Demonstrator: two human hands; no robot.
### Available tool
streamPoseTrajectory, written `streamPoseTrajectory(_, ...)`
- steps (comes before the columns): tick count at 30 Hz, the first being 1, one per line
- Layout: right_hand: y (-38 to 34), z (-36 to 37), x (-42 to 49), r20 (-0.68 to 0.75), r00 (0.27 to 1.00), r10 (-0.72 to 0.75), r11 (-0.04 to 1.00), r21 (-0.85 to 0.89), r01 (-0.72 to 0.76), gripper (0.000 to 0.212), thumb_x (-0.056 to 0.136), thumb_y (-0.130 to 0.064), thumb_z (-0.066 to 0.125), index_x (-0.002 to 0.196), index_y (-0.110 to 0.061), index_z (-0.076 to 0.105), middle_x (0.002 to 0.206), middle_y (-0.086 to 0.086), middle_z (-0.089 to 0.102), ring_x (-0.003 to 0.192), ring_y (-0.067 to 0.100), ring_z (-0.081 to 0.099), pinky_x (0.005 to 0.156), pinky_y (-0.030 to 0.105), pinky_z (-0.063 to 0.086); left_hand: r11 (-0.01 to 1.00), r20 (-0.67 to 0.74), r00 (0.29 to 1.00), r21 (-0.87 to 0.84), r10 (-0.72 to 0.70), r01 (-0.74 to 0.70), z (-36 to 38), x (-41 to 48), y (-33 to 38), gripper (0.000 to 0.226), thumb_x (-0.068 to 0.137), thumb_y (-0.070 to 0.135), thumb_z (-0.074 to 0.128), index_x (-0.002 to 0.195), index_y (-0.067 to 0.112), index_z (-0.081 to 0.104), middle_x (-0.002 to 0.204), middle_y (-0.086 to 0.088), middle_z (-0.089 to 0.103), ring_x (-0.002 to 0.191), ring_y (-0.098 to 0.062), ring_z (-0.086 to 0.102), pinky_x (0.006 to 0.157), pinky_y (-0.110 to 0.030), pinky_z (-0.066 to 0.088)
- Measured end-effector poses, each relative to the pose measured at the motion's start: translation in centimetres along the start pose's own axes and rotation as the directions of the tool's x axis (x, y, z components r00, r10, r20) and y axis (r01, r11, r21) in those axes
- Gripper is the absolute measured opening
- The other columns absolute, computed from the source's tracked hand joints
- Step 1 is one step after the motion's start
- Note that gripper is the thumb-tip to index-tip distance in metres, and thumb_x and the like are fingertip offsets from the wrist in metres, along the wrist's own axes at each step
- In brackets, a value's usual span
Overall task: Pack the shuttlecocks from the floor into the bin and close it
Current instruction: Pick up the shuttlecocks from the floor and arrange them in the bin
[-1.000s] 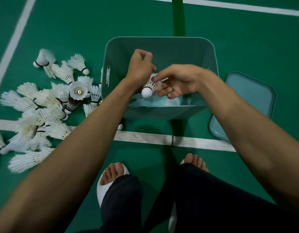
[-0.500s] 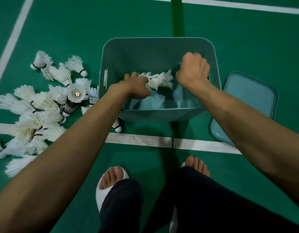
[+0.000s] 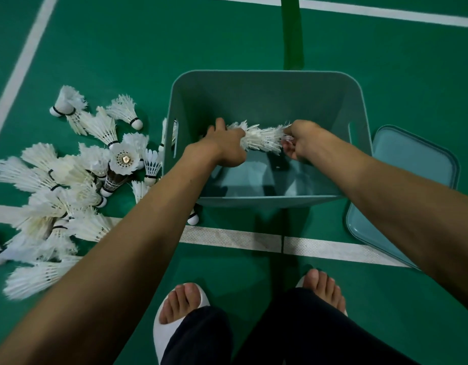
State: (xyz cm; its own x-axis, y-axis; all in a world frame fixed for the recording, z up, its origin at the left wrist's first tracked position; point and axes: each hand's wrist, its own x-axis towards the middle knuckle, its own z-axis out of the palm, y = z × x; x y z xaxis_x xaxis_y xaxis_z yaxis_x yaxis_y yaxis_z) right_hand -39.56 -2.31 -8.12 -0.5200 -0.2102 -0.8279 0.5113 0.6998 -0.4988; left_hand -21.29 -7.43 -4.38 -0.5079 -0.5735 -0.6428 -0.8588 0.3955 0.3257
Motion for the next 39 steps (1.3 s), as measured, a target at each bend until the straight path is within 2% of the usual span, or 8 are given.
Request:
streamPoseTrajectory(4, -0.3, 0.9, 1.0, -0.036, 0.999, 0.024, 0.995, 0.098, -0.020, 0.019, 0.101, -0.006, 0.049, 0.094, -0.014, 0.064, 0.096, 0.002, 0.067, 0.054, 0.012, 0.054, 0.033, 0.012, 0.038, 0.999, -0.051, 0.999, -0.029, 0.018, -0.020, 0.0, 0.5, -0.4, 0.064, 0.090, 0.014, 0.046, 0.152, 0.028, 0.037, 0.155, -0.018, 0.016, 0.147, -0.044, 0.019, 0.120, -0.058, 0.024)
streamPoseTrajectory(8, -0.4, 0.6, 0.6, -0.070, 0.994, -0.078, 0.992, 0.091, 0.085, 0.014, 0.100, -0.002, 0.052, 0.094, -0.008, 0.063, 0.085, 0.011, 0.064, 0.038, 0.006, 0.056, 0.035, 0.012, 0.039, 0.999, -0.071, 0.997, -0.020, 0.038, -0.039, 0.0, 0.9, -0.6, 0.064, 0.090, 0.016, 0.048, 0.152, 0.029, 0.038, 0.154, -0.021, 0.019, 0.144, -0.046, 0.024, 0.120, -0.056, 0.027)
streamPoseTrajectory(12, -0.2, 0.9, 1.4, -0.201, 0.968, -0.152, 0.982, 0.077, 0.171, 0.024, 0.089, -0.006, 0.065, 0.113, -0.003, 0.066, 0.112, 0.010, 0.073, 0.087, 0.020, 0.071, 0.059, 0.027, 0.055, 0.999, -0.095, 0.995, 0.002, 0.041, -0.041, 0.2, 0.8, -0.5, 0.062, 0.090, 0.017, 0.049, 0.150, 0.029, 0.041, 0.149, -0.021, 0.024, 0.140, -0.046, 0.030, 0.117, -0.055, 0.032)
streamPoseTrajectory(20, 0.7, -2.0, -4.6, -0.189, 0.880, -0.435, 0.857, -0.386, 0.341, 0.022, 0.094, -0.020, 0.052, 0.104, -0.004, 0.064, 0.082, 0.004, 0.063, 0.074, 0.026, 0.066, 0.067, 0.035, 0.059, 0.996, -0.196, 0.979, -0.042, 0.064, -0.074, -0.4, -1.9, -0.3, 0.054, 0.090, 0.018, 0.056, 0.144, 0.027, 0.052, 0.139, -0.018, 0.037, 0.127, -0.044, 0.045, 0.113, -0.052, 0.039)
streamPoseTrajectory(26, 0.6, -2.8, -12.1, -0.019, 0.728, -0.685, 0.652, -0.463, 0.601, 0.022, 0.091, -0.019, 0.053, 0.070, -0.014, 0.051, 0.069, 0.004, 0.052, 0.060, 0.021, 0.046, 0.058, 0.029, 0.039, 0.964, -0.462, 0.867, -0.081, 0.188, -0.252, -1.6, -7.0, -0.8, 0.039, 0.089, 0.015, 0.061, 0.127, 0.021, 0.066, 0.122, -0.015, 0.052, 0.111, -0.034, 0.056, 0.100, -0.044, 0.048)
streamPoseTrajectory(30, 0.7, -1.3, -16.9, 0.067, 0.616, -0.785, 0.554, -0.370, 0.746, 0.026, 0.095, -0.018, 0.058, 0.089, 0.003, 0.073, 0.093, 0.013, 0.076, 0.089, 0.024, 0.070, 0.079, 0.032, 0.052, 0.920, -0.725, 0.657, -0.084, 0.207, -0.383, -2.3, -10.8, -2.0, 0.029, 0.088, 0.011, 0.058, 0.113, 0.017, 0.070, 0.111, -0.008, 0.060, 0.090, -0.016, 0.055, 0.084, -0.031, 0.048)
streamPoseTrajectory(36, 2.9, 2.7, -22.3, 0.371, 0.463, -0.805, 0.406, -0.225, 0.886, 0.020, 0.089, -0.013, 0.064, 0.073, -0.013, 0.075, 0.073, -0.001, 0.074, 0.060, 0.006, 0.061, 0.058, 0.022, 0.047, 0.881, -0.888, 0.441, -0.308, -0.131, -0.359, -0.8, -14.1, -6.7, 0.019, 0.089, 0.011, 0.051, 0.092, 0.017, 0.069, 0.091, 0.003, 0.065, 0.072, -0.011, 0.055, 0.066, -0.023, 0.043)
streamPoseTrajectory(39, 4.1, 5.5, -24.2, 0.664, 0.448, -0.598, 0.448, -0.186, 0.874, 0.015, 0.090, -0.006, 0.065, 0.080, -0.003, 0.075, 0.075, 0.009, 0.072, 0.051, 0.014, 0.051, 0.043, 0.024, 0.039, 0.865, -0.811, 0.510, -0.449, -0.289, -0.225, 0.3, -14.2, -10.5, 0.018, 0.086, 0.011, 0.053, 0.093, 0.016, 0.069, 0.088, 0.002, 0.067, 0.073, -0.015, 0.056, 0.063, -0.029, 0.042)
